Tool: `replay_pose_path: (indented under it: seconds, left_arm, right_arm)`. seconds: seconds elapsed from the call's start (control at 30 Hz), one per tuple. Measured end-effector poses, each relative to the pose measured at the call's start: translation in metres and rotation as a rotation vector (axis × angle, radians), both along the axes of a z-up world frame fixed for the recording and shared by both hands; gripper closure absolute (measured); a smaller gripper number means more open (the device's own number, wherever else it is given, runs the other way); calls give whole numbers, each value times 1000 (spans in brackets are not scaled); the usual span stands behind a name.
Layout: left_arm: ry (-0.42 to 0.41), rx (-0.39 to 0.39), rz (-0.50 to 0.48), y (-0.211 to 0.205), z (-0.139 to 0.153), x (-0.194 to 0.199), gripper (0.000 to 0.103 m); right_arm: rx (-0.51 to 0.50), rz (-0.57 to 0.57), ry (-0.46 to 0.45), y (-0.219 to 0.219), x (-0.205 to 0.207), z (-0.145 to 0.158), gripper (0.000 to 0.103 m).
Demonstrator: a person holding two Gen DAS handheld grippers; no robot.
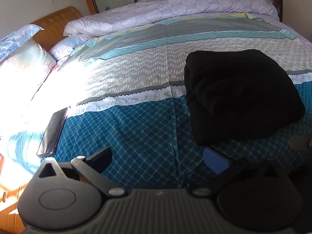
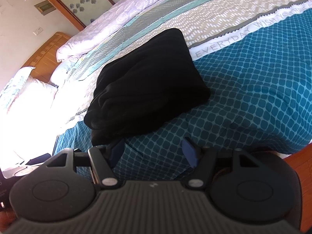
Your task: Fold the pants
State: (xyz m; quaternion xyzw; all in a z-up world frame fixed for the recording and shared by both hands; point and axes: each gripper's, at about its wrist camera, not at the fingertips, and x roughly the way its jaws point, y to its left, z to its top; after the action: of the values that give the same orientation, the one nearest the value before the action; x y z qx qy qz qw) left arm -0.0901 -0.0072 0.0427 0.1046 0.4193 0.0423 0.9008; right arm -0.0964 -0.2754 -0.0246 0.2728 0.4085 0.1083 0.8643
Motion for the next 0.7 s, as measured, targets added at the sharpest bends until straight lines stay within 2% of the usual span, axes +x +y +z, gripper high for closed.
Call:
replay_pose_path:
  seconds: [0.7]
  left_arm:
    - [49,-17,8,2,-9,3,0]
  right_arm:
    - [7,-6,23,2,1,-3,35]
